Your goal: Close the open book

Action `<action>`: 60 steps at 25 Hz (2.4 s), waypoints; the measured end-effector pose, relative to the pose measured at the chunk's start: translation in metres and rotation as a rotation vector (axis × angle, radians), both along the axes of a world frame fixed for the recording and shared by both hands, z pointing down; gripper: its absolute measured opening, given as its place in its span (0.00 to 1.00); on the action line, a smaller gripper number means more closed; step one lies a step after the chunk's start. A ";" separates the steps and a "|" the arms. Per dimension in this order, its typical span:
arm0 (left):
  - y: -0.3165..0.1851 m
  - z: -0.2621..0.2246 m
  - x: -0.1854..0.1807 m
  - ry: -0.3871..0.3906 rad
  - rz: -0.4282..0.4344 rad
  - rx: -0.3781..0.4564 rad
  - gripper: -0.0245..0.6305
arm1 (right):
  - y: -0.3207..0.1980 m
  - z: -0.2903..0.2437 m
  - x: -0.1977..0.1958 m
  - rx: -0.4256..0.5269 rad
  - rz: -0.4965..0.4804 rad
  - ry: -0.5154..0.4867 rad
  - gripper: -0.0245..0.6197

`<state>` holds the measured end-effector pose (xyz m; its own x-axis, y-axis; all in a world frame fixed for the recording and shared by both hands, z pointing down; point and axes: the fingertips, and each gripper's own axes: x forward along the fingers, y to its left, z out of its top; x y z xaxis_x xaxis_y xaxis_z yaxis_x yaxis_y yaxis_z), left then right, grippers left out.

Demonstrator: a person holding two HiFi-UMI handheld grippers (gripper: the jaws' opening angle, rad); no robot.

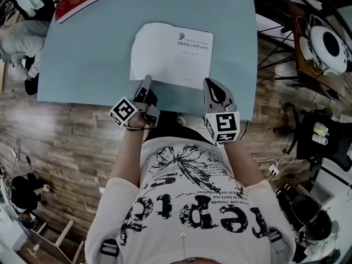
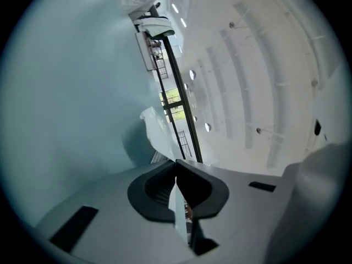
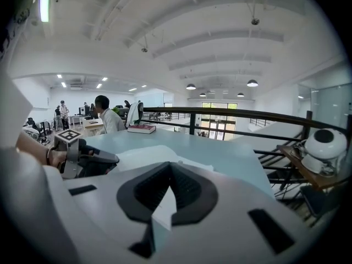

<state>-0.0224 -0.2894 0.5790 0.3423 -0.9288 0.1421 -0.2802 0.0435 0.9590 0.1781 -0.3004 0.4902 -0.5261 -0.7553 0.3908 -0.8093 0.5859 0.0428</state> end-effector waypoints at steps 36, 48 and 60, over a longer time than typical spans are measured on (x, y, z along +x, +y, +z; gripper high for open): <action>0.002 0.047 0.172 -1.250 0.799 0.182 0.07 | 0.046 0.000 0.120 0.030 0.281 -0.028 0.05; 0.018 0.058 0.195 -1.186 0.941 0.181 0.31 | 0.051 0.008 0.127 0.009 0.299 -0.017 0.05; -0.008 -0.050 0.155 -1.127 0.555 0.319 0.10 | 0.037 -0.022 0.100 0.067 0.193 -0.059 0.05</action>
